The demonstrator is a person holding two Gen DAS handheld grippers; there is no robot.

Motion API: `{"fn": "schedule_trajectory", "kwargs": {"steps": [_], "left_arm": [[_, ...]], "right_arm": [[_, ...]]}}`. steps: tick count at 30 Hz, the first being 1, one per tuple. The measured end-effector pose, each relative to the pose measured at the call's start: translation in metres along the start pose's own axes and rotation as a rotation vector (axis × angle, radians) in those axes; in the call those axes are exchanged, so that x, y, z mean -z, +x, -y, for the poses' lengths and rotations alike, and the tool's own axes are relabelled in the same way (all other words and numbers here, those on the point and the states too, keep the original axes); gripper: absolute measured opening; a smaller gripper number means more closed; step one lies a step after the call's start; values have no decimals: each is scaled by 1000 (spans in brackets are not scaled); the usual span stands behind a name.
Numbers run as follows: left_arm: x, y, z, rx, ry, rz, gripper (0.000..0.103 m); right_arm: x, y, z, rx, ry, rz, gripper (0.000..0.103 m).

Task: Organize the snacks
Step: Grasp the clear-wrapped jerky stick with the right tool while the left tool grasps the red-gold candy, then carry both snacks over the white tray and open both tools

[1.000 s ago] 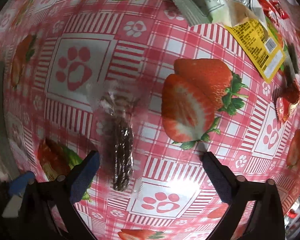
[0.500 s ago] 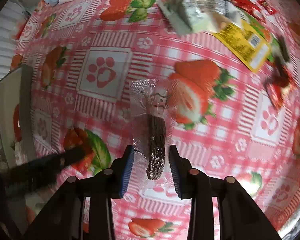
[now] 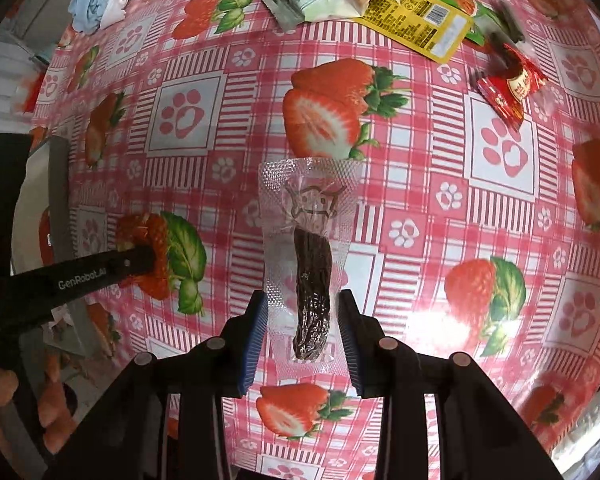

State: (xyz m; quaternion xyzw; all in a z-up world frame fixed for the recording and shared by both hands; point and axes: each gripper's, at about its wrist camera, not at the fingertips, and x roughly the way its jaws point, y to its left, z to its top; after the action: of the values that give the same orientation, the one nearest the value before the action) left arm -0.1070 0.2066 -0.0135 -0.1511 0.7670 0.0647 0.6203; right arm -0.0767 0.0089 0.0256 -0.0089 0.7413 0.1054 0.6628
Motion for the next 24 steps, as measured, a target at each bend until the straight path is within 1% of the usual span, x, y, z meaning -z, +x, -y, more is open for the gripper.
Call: {"fn": "schedule_trajectory", "kwargs": {"steps": [3,5,9,12,14,16,21,24], "left_arm": [[6,-15,4,-17,111,57,27],[12,-26,4,-16,158,87,27],[23,-51,-2,-11,196,141,27],[29,-71,-13,-11,203,182,27],[30,-80,-20,-28,204,205,27],[35,-85,-35,-39,202,228,27],[48,-103,-81,-44,143,267,27],[50,-112,-101,-49,104,285,27]], "right_arm": [[8,-10,-21,-1,-6,3,37],[17,-15,-28,-1,-12,4,37],[25,-22,-42,-4,-27,7,37],[29,-31,-58,-5,-50,13,37],[25,-29,-71,-2,-81,16,37],[26,-32,-88,-1,-116,19,37],[20,-34,-132,3,-212,24,37],[18,-36,-164,6,-283,29,37]]}}
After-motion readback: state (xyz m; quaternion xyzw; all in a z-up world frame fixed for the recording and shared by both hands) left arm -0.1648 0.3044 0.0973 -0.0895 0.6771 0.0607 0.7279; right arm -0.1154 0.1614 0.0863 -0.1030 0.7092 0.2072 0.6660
